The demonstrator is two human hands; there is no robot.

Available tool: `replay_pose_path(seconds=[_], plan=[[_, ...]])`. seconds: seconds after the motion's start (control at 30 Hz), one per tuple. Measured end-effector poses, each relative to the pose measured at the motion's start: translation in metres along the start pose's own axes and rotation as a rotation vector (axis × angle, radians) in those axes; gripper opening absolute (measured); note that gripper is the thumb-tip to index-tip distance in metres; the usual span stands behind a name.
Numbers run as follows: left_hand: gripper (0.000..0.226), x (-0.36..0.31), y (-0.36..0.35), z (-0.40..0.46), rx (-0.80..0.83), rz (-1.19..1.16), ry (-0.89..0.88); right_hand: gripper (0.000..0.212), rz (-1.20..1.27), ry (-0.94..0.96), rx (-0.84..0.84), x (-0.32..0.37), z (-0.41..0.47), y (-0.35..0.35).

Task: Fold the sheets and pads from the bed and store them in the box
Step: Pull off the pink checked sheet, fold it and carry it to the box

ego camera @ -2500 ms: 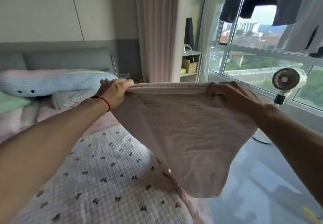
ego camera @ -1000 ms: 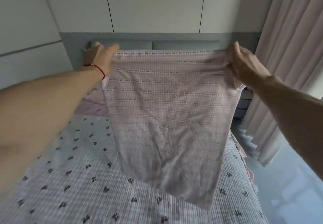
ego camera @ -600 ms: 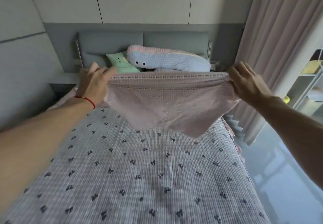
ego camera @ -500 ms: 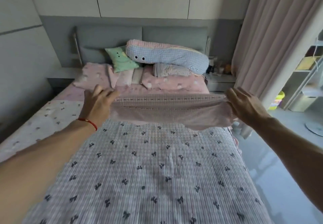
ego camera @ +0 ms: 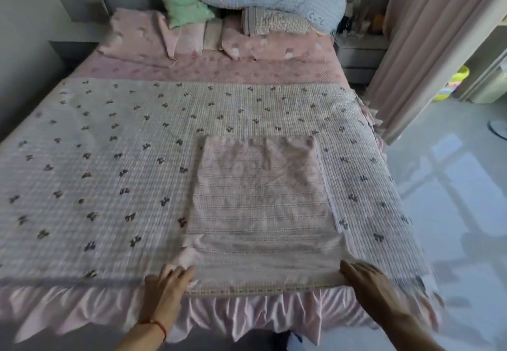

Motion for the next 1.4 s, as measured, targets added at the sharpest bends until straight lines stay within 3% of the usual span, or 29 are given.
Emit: replay_pose_path(seconds=[0.2, 0.33, 0.43, 0.47, 0.53, 0.6, 0.67, 0.77, 0.9, 1.0, 1.2, 1.3, 1.4], plan=[[0.057, -0.012, -0.026, -0.045, 0.189, -0.027, 0.075, 0.041, 0.033, -0.207, 0.15, 0.014, -0.056, -0.028], [0.068, -0.005, -0.047, -0.064, 0.317, -0.085, 0.137, 0.046, 0.062, -0.239, 0.287, 0.015, -0.082, -0.043], [0.059, 0.002, -0.065, -0.065, 0.451, -0.244, 0.325, 0.062, 0.057, -0.243, 0.333, 0.012, -0.088, -0.058], [0.056, 0.004, -0.069, -0.067, 0.483, -0.301, 0.374, 0.066, 0.077, -0.242, 0.419, 0.017, -0.088, -0.06], [0.062, 0.002, -0.072, -0.056, 0.551, -0.304, 0.348, 0.074, 0.05, -0.191, 0.653, 0.025, -0.081, -0.064], [0.083, -0.009, -0.079, -0.04, 0.739, -0.312, 0.269, 0.089, 0.045, -0.151, 0.822, 0.021, -0.07, -0.08], [0.096, -0.026, -0.097, -0.002, 0.773, -0.393, 0.288, 0.089, 0.169, -0.253, 0.916, 0.006, -0.047, -0.099], [0.099, -0.05, -0.108, 0.042, 0.654, -0.553, 0.445, 0.066, 0.075, -0.317, 0.7, -0.011, -0.003, -0.115], [0.08, -0.06, -0.11, 0.101, 0.345, -0.336, 0.602, 0.036, 0.021, -0.503, 0.478, -0.048, 0.052, -0.126], [0.071, -0.05, -0.098, 0.165, 0.296, -0.291, 0.62, 0.039, 0.039, -0.472, 0.41, -0.085, 0.115, -0.13], [0.061, -0.01, -0.073, 0.339, 0.194, -0.212, 0.493, 0.052, 0.254, -0.388, 0.259, -0.178, 0.274, -0.163], [0.057, 0.02, -0.065, 0.431, 0.085, -0.208, 0.475, 0.059, 0.324, -0.537, 0.07, -0.212, 0.357, -0.174], [0.052, 0.045, -0.055, 0.51, -0.056, -0.186, 0.623, 0.079, 0.414, -0.77, -0.051, -0.234, 0.421, -0.188]])
Point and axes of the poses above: each hand's wrist, its own z-axis towards the middle knuckle, its own y-axis out of the back of the hand, x = y × z, the point moved 4 cm from there along z, towards the middle knuckle, and after that the axes turned 1 degree about -z, right-handed, at the moved point
